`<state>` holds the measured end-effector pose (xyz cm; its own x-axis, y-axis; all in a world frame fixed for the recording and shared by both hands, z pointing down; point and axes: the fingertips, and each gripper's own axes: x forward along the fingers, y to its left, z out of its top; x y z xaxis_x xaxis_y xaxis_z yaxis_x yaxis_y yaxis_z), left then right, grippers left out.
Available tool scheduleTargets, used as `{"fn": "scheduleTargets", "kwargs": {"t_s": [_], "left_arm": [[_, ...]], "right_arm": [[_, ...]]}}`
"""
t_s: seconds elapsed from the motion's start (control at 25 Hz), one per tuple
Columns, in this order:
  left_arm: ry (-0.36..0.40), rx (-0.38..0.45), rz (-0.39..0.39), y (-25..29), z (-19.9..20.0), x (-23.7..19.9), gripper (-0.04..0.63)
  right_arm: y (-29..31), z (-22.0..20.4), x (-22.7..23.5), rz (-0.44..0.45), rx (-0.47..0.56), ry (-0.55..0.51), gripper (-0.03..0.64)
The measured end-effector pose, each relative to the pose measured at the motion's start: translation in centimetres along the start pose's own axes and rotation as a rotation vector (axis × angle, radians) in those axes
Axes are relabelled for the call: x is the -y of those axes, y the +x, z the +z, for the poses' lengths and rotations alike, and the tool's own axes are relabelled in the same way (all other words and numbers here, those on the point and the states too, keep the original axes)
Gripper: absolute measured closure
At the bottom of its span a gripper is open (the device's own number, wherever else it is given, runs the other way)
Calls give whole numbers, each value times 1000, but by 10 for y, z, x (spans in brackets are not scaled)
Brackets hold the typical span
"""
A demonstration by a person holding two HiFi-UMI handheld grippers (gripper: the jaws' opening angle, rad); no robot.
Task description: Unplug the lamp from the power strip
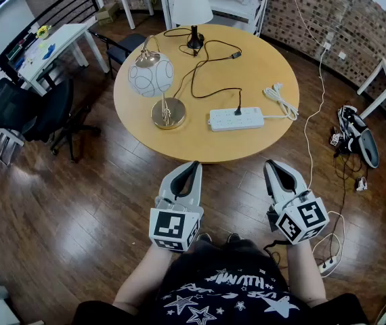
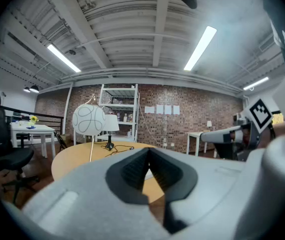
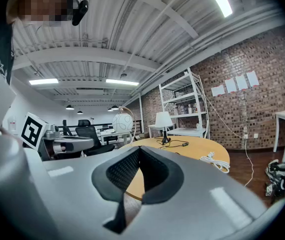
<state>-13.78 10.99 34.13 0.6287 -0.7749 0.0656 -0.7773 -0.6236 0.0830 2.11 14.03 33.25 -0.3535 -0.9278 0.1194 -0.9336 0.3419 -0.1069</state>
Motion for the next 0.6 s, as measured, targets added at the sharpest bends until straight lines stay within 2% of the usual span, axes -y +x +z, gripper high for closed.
{"fn": "scheduleTargets", "kwargs": {"t_s": [0.28, 0.6], "left_arm": [[4, 2, 7, -2, -2, -28, 592], [-9, -22, 15, 12, -9, -38, 592]], "right_arm": [[14, -7, -13, -29, -10, -12, 609], [34, -7, 7, -57, -9, 15, 609]]}}
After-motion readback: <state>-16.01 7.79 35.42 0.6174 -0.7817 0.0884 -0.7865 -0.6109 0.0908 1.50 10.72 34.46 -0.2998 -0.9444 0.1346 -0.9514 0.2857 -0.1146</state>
